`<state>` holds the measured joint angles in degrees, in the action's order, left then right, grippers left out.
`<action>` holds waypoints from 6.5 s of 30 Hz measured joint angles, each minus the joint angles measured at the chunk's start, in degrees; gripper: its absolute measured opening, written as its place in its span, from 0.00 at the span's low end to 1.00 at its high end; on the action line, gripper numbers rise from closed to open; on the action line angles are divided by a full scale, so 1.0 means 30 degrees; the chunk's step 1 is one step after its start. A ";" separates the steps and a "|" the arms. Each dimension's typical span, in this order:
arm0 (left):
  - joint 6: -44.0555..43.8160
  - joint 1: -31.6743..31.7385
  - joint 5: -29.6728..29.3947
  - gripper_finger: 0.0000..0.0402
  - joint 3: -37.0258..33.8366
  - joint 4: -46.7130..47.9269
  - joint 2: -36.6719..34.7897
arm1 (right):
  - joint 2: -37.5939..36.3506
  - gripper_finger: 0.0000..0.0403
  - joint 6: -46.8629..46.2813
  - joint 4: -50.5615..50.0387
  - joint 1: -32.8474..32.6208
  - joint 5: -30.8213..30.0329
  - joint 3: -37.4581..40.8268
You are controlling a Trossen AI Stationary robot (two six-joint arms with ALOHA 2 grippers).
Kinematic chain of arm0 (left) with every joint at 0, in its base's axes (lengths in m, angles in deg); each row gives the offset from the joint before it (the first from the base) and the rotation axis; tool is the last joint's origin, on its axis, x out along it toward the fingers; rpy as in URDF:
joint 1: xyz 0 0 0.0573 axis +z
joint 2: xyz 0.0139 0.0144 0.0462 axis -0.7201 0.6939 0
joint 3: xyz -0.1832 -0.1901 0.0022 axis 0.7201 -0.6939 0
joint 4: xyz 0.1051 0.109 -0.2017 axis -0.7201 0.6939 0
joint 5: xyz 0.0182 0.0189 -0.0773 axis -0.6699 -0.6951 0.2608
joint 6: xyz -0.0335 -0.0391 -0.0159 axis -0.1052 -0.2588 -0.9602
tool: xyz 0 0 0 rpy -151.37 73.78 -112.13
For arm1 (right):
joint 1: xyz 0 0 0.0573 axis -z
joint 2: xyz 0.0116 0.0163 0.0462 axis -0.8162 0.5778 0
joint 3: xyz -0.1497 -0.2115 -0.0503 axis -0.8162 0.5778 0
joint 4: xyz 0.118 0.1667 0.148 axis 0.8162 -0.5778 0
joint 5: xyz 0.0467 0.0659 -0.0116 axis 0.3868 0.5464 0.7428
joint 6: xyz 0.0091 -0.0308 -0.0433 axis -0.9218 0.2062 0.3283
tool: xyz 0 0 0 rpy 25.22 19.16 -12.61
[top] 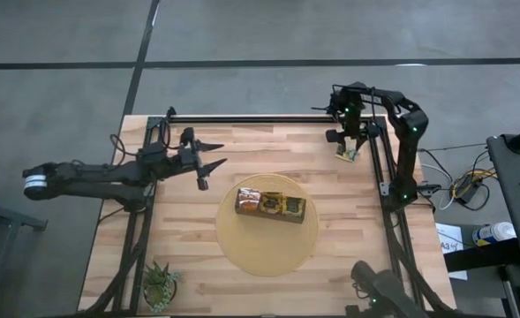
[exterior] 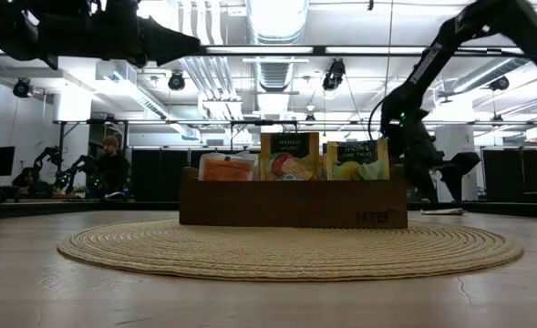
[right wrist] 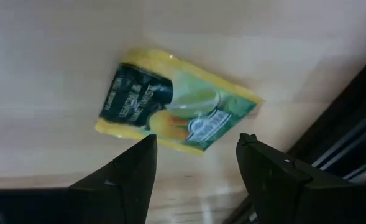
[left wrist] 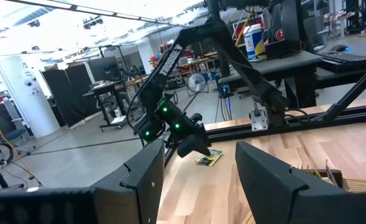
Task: Pick & Place Tea
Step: Put the yellow tea bag into the right section of the wooden organizer
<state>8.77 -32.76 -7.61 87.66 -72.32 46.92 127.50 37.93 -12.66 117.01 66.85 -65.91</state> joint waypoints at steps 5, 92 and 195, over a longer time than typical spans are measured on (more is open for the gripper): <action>-0.0160 -0.0007 0.0084 0.48 0.0000 0.1253 -0.0850 | 0.1179 0.53 0.1022 -0.1349 0.0000 -0.0290 -0.0722; 0.0135 -0.1272 0.0248 0.48 0.3176 -0.6162 0.8399 | -1.2153 0.06 0.7639 3.2934 -1.8934 -1.6070 0.9917; 0.2877 -0.2933 -1.0341 0.49 1.3161 1.4818 0.9739 | -1.2049 0.02 0.4580 2.0625 -2.3554 0.0426 0.6530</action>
<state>17.40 -41.56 -38.63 127.15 -27.87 76.14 91.35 51.67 49.22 46.35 68.13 -46.32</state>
